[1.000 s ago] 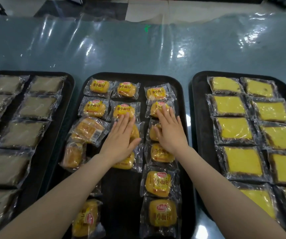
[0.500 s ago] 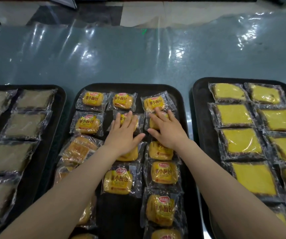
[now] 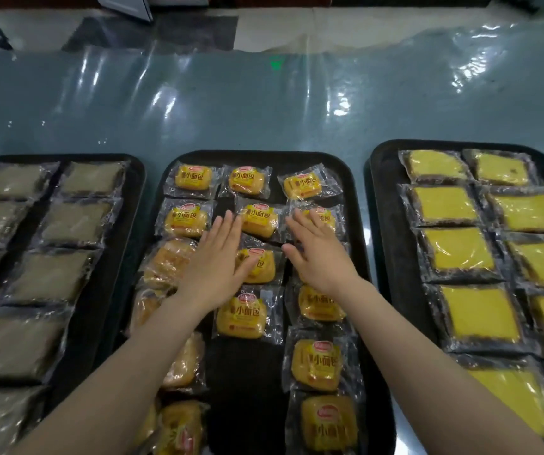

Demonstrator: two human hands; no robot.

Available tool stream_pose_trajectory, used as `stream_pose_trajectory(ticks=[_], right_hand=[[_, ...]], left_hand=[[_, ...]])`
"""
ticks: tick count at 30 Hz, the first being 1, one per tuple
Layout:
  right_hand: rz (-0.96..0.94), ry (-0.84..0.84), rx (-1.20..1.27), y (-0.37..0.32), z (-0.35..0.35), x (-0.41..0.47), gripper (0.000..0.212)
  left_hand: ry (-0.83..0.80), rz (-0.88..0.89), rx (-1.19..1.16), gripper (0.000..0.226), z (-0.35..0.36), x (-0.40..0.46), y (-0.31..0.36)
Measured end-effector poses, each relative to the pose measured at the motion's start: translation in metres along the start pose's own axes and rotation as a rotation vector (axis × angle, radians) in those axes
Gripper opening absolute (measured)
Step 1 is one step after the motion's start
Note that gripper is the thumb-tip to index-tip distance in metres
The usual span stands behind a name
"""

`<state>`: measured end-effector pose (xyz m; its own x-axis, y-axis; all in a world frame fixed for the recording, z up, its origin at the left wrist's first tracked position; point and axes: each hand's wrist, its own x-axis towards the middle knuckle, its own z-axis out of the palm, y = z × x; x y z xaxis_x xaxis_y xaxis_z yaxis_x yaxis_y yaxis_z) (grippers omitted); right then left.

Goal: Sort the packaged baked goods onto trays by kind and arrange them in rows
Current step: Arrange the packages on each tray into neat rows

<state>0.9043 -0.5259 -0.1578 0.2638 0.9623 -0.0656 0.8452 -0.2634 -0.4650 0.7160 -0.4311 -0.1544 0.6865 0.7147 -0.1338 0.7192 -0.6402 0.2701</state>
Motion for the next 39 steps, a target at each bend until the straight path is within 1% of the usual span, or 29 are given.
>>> stream_pose_trajectory(ticks=[5,8,10,14,16,20,23,24,25,27,30,32,34,35,37,39], right_hand=[[0.005,0.0,0.028,-0.048,0.022,-0.041,0.055],[0.005,-0.02,0.103,-0.078,0.038,-0.068,0.053],[0.001,-0.028,0.129,-0.099,0.052,-0.089,0.051],[0.062,0.033,0.151,-0.138,0.081,-0.127,0.043],[0.151,0.063,0.191,-0.155,0.094,-0.142,0.042],[0.427,0.068,0.313,-0.183,0.113,-0.157,0.065],[0.546,0.051,0.287,-0.194,0.116,-0.168,0.076],[0.58,0.028,0.287,-0.195,0.116,-0.173,0.076],[0.61,0.003,0.301,-0.197,0.116,-0.179,0.073],[0.66,-0.007,0.384,-0.199,0.116,-0.189,0.058],[0.657,0.121,0.51,-0.2,0.11,-0.195,0.04],[0.612,0.218,0.464,-0.196,0.1,-0.194,0.035],[0.575,0.253,0.262,-0.187,0.09,-0.189,0.031],[0.556,0.252,0.132,-0.183,0.086,-0.187,0.034],[0.501,0.248,-0.061,-0.175,0.084,-0.181,0.048],[0.439,0.231,-0.172,-0.169,0.09,-0.179,0.065]], left_hand=[[0.056,-0.072,-0.077,0.076,-0.019,-0.065,-0.041],[0.09,-0.11,-0.141,0.075,-0.024,-0.105,-0.066],[0.084,-0.128,-0.188,0.074,-0.025,-0.129,-0.081],[0.042,-0.072,-0.292,0.073,-0.021,-0.175,-0.106],[0.004,-0.034,-0.336,0.074,-0.018,-0.194,-0.114],[-0.073,0.03,-0.312,0.071,-0.006,-0.221,-0.118],[-0.127,0.095,-0.308,0.071,0.002,-0.235,-0.118],[-0.151,0.117,-0.299,0.071,0.004,-0.238,-0.118],[-0.171,0.135,-0.286,0.07,0.006,-0.241,-0.119],[-0.185,0.163,-0.257,0.069,0.011,-0.244,-0.12],[-0.165,0.181,-0.223,0.072,0.016,-0.245,-0.121],[-0.16,0.181,-0.209,0.074,0.018,-0.244,-0.121],[-0.165,0.18,-0.193,0.076,0.019,-0.243,-0.12],[-0.163,0.178,-0.184,0.076,0.02,-0.242,-0.119],[-0.151,0.174,-0.155,0.076,0.021,-0.241,-0.118],[-0.139,0.165,-0.129,0.077,0.023,-0.239,-0.118]])
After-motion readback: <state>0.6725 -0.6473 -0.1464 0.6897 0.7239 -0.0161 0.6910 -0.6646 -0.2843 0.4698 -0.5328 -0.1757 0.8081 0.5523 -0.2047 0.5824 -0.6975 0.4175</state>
